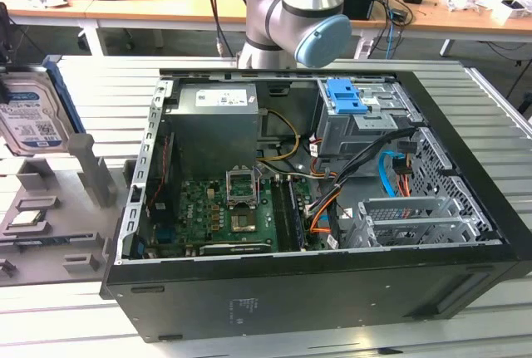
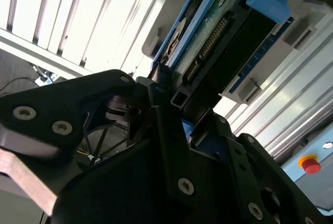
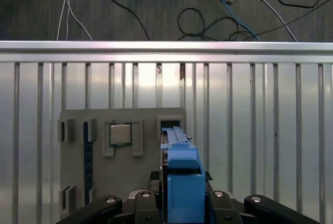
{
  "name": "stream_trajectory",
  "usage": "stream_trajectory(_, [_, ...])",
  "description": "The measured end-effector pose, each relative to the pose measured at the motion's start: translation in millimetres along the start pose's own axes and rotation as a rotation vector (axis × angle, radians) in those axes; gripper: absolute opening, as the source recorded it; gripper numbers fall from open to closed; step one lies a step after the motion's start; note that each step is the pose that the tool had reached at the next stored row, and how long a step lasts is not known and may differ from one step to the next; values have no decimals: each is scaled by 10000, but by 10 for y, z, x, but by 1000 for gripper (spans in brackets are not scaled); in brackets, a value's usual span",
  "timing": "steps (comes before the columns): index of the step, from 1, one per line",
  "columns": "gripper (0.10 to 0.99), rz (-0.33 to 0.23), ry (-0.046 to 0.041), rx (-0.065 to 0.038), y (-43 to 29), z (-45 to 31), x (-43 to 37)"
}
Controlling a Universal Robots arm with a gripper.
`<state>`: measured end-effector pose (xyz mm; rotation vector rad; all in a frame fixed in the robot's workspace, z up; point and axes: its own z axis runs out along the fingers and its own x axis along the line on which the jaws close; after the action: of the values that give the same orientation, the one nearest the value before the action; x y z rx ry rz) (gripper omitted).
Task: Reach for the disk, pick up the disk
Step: 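Pick up the disk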
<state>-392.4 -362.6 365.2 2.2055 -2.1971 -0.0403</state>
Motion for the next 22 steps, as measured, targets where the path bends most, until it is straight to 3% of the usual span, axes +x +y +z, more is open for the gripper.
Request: stream_trajectory(22, [365, 0, 0, 0, 3, -431, -5])
